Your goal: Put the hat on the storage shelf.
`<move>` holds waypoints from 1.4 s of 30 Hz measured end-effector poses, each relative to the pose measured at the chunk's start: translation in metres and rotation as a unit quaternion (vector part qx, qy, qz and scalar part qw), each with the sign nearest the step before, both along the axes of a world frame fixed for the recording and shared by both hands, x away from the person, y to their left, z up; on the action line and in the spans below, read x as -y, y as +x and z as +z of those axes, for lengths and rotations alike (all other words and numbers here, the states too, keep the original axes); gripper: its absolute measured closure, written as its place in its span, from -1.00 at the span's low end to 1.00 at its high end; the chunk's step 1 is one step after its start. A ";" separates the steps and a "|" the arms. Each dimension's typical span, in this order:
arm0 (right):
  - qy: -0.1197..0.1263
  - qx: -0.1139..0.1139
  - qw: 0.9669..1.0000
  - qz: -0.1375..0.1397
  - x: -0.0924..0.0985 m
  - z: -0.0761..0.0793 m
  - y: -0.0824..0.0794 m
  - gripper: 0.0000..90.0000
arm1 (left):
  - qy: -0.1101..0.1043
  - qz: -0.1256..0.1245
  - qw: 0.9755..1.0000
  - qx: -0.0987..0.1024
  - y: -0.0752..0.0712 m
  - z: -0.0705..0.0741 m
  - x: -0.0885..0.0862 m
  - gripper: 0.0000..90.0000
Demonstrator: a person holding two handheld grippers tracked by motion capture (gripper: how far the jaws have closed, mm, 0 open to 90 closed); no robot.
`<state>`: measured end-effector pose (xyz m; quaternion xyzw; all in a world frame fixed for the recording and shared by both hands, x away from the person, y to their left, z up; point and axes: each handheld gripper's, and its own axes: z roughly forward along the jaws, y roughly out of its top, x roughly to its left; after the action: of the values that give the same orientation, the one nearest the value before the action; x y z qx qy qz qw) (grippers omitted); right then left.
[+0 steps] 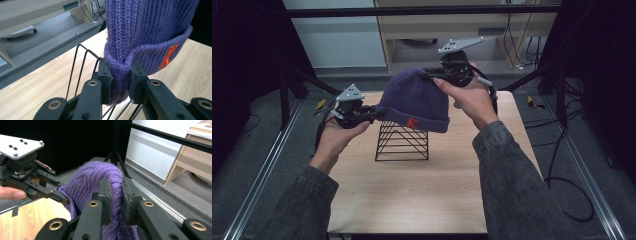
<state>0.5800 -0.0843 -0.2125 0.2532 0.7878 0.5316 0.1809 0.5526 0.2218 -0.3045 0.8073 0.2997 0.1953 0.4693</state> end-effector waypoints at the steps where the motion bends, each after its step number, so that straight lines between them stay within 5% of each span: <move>1: -0.001 0.000 1.000 0.000 -0.001 -0.001 0.001 0.76 | 0.001 0.002 1.000 -0.001 0.000 -0.001 -0.001 0.66; 15: -0.010 -0.007 1.000 -0.001 -0.015 -0.015 0.012 0.75 | 0.004 0.021 1.000 0.006 -0.003 -0.009 -0.016 0.66; 42: -0.041 -0.037 0.998 0.025 -0.040 -0.053 0.011 0.75 | 0.016 0.033 0.999 -0.020 -0.009 -0.052 -0.035 0.66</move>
<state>0.5908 -0.0439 -0.2655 0.2452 0.8215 0.4931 0.1483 0.5432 0.2566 -0.3562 0.8080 0.3330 0.1990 0.4435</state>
